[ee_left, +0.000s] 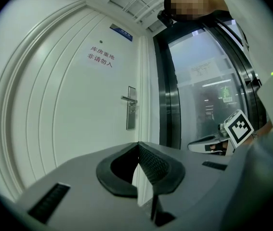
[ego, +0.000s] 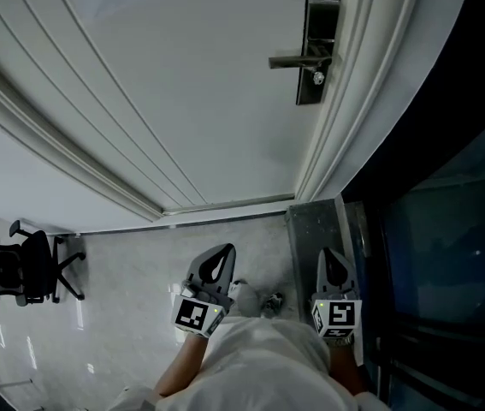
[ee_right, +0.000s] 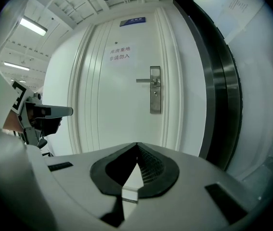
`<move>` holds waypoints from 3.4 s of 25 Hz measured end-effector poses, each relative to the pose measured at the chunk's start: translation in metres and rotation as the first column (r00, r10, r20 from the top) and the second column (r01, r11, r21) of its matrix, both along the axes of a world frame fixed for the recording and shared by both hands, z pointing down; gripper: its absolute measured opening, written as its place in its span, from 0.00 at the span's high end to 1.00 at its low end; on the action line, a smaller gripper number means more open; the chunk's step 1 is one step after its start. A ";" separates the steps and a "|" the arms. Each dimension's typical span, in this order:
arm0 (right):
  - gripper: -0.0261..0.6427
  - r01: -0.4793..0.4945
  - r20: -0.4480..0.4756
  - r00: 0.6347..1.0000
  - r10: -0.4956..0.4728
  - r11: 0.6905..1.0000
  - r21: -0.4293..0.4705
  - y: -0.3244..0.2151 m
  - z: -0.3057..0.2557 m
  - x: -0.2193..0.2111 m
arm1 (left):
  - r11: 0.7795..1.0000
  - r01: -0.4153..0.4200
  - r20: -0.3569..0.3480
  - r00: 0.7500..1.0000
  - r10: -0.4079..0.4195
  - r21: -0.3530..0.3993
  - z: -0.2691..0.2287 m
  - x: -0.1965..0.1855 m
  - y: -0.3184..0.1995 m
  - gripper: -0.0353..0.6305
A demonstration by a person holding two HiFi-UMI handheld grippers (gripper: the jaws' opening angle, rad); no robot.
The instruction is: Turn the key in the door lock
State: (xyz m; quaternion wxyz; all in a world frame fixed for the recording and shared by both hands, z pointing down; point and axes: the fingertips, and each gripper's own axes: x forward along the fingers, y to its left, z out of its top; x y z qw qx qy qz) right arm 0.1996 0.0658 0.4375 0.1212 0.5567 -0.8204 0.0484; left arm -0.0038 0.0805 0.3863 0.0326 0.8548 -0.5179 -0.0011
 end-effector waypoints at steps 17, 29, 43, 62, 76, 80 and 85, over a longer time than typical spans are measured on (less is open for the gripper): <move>0.96 -0.069 -0.195 0.978 0.076 0.997 0.044 -0.142 -0.031 -0.017 | 0.998 -0.055 -0.046 0.997 0.057 0.030 -0.001 -0.033 -0.187 0.94; 0.96 0.001 -0.539 0.831 0.137 0.969 0.248 -0.228 -0.102 -0.042 | 0.974 -0.210 -0.033 0.976 0.214 0.088 -0.027 -0.021 -0.261 0.94; 0.92 0.208 -0.853 0.505 0.133 0.940 0.270 -0.307 -0.145 -0.059 | 0.960 -0.253 0.008 0.967 0.254 0.121 -0.058 0.005 -0.290 0.94; 0.82 0.215 -0.897 0.395 0.201 0.928 0.303 -0.358 -0.147 -0.061 | 0.967 -0.224 -0.033 0.973 0.230 0.124 -0.059 0.002 -0.293 0.94; 0.94 -0.081 -0.330 0.929 0.164 0.965 0.251 -0.364 -0.167 -0.055 | 0.972 -0.209 -0.039 0.976 0.214 0.110 -0.055 -0.001 -0.288 0.94; 0.94 -0.143 0.010 0.990 0.143 0.980 0.142 -0.364 -0.170 -0.049 | 0.969 -0.220 -0.033 0.974 0.224 0.111 -0.057 0.001 -0.283 0.94; 0.94 -0.164 0.415 0.897 0.151 0.986 -0.004 -0.367 -0.167 -0.039 | 0.969 -0.219 -0.024 0.975 0.223 0.115 -0.057 0.001 -0.281 0.94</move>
